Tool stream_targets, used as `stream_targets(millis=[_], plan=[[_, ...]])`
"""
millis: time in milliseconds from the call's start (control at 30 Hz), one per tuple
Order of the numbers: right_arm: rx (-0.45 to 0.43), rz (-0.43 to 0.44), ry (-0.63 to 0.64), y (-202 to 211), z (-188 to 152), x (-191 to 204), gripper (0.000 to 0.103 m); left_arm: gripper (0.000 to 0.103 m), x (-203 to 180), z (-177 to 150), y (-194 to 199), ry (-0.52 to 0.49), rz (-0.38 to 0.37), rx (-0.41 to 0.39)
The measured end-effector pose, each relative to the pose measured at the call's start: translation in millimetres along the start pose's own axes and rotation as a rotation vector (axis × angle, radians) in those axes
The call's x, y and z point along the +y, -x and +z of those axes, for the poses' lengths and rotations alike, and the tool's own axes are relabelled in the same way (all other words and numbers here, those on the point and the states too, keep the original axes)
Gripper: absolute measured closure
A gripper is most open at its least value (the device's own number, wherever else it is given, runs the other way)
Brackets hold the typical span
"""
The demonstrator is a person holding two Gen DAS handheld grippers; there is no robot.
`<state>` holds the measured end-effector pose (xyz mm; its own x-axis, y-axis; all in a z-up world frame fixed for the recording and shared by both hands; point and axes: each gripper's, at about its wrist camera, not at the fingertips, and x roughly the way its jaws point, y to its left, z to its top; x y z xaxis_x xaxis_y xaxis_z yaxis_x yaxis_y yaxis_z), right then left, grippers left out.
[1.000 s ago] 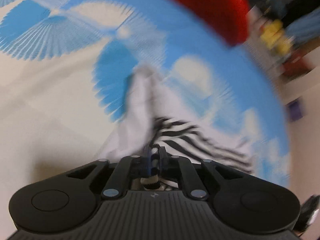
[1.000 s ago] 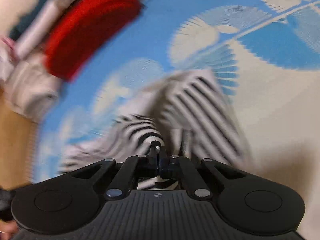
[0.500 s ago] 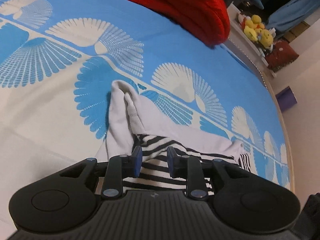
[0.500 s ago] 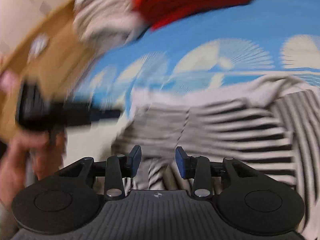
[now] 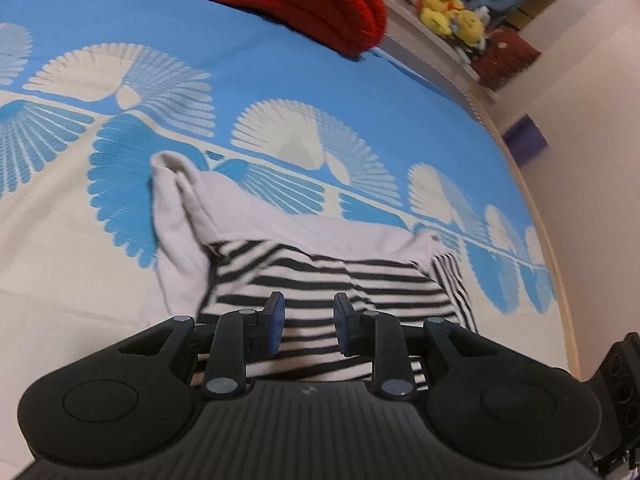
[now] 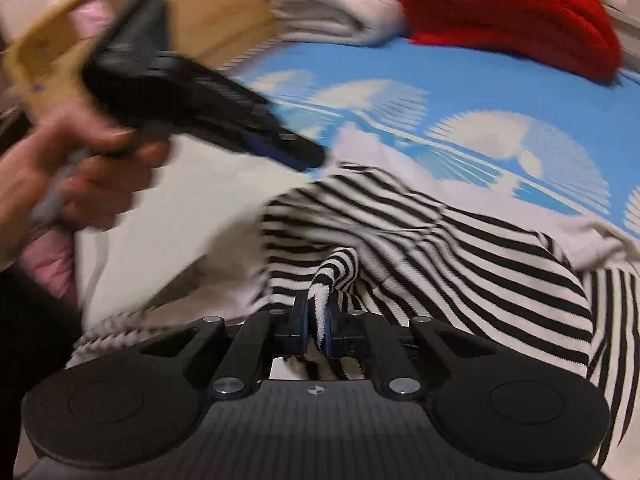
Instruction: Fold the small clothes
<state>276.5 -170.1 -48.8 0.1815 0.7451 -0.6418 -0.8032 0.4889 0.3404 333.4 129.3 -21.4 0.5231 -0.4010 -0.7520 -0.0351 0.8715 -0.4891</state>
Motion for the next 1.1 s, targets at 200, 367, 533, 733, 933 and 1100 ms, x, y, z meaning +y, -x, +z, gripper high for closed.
stream_targets(millis=[200,367,533,733,933,1100], plan=[[0.208,-0.059,0.066,-16.1,-33.0,6.8,0.091,0.075,-11.6,-22.6,-15.0,-0.067,-0.035,0.112],[0.155,-0.049,0.026,5.9,-31.2,2.2,0.081,0.079,-0.7,-47.2,-44.9,-0.170,0.237,0.261],[-0.020,-0.159,-0.203,30.8,-16.5,-41.0,0.065,0.078,-2.2,-39.2,-28.6,-0.164,0.235,0.205],[0.197,-0.363,-0.341,-4.2,-38.9,-84.6,0.065,0.076,-9.3,-43.0,-45.6,-0.182,0.132,0.255],[0.183,-0.373,-0.300,5.7,-36.3,-80.0,0.066,0.079,-1.2,-42.3,-37.1,-0.226,0.234,0.243],[0.161,-0.419,-0.381,8.2,-46.9,-84.2,0.068,0.079,12.1,-65.4,-31.2,-0.178,0.282,0.279]])
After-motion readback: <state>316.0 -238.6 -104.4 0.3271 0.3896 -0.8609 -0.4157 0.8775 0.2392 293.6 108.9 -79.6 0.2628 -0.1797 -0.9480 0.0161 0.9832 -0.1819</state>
